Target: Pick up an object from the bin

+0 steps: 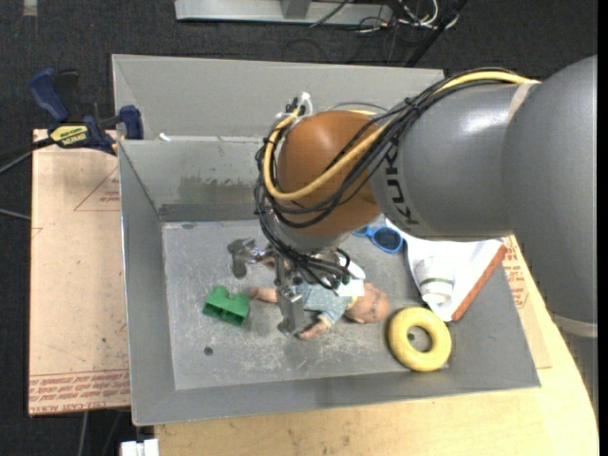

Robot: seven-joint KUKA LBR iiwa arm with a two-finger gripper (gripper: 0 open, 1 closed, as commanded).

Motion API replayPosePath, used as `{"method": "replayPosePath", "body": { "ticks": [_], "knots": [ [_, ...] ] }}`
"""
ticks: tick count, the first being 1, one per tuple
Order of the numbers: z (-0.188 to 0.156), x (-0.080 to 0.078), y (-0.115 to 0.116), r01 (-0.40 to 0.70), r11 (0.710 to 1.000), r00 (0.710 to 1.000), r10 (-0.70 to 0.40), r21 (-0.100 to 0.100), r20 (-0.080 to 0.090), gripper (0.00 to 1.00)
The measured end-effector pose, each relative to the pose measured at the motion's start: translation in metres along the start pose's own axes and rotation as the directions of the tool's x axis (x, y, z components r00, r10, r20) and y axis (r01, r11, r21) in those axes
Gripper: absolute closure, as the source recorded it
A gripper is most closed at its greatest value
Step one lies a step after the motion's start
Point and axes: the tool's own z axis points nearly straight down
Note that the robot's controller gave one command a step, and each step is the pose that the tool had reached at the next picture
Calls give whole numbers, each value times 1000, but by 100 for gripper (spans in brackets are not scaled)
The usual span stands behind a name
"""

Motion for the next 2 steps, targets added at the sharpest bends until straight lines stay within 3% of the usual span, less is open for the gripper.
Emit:
{"method": "replayPosePath", "body": {
  "ticks": [1,2],
  "knots": [
    [23,-27,10,110,994,994,-110,2,4,0],
    [53,-26,30,376,926,926,-376,-1,3,100]
  ]
}}
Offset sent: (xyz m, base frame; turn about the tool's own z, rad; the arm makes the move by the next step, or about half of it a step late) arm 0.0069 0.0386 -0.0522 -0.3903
